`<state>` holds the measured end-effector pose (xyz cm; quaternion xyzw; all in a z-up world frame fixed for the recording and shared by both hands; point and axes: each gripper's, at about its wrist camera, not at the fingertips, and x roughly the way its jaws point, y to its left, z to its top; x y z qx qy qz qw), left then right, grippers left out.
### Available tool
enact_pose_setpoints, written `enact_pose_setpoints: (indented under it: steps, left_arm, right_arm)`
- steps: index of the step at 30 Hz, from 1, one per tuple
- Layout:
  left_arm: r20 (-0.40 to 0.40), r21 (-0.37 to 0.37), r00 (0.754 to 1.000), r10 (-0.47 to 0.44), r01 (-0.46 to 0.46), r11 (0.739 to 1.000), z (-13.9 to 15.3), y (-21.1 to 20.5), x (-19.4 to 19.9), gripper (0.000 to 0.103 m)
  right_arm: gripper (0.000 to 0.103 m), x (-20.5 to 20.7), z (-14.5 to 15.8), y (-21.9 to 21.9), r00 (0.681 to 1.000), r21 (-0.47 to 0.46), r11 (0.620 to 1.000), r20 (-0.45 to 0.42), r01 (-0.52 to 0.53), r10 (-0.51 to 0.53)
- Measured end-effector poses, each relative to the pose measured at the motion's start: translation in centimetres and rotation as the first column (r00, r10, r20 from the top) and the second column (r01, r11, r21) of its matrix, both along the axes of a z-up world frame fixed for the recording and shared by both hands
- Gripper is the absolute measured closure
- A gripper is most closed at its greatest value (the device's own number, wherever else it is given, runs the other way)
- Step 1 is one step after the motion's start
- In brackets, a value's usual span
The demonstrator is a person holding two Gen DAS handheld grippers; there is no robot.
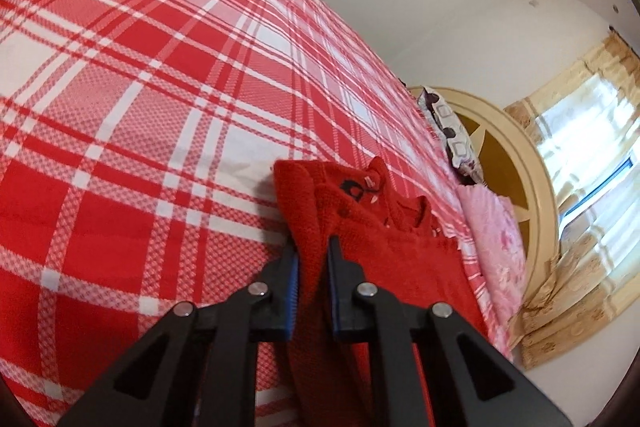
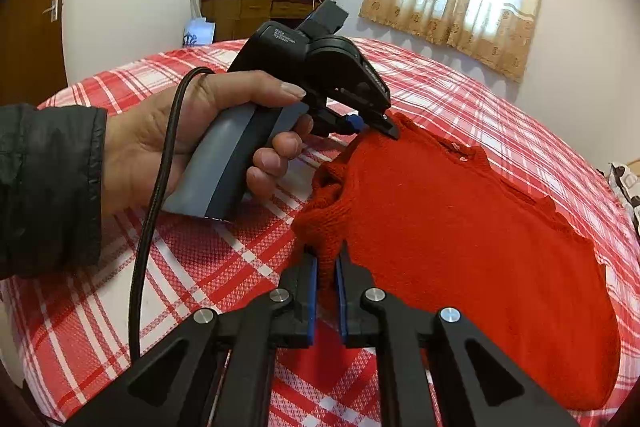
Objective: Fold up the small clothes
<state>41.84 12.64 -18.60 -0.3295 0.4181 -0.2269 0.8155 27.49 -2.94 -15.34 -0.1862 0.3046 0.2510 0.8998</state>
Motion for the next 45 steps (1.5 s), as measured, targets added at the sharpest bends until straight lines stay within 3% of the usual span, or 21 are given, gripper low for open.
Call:
enact_pose_setpoints:
  steps: [7,13,29,45]
  left_arm:
    - [-0.024,-0.015,1.0,0.014,-0.015,1.0,0.9,-0.8,-0.2,0.09]
    - [0.006,-0.017,1.0,0.009,-0.009,1.0,3.1,-2.5,-0.3,0.09]
    - [0.066,0.042,0.997,-0.036,0.034,0.999,7.0,-8.8,-0.4,0.09]
    - [0.105,0.056,0.989,-0.105,0.1,0.993,8.7,-14.6,0.4,0.09]
  right_arm:
    - [0.096,0.1,1.4,-1.8,0.999,0.087,0.996,-0.009,0.032,-0.031]
    - [0.096,0.4,2.3,-4.4,0.997,0.171,0.982,-0.038,0.076,-0.071]
    - [0.097,-0.8,3.9,-9.2,0.988,0.263,0.953,-0.01,0.151,-0.154]
    - [0.097,-2.4,5.1,-14.2,0.969,0.31,0.921,-0.01,0.238,-0.247]
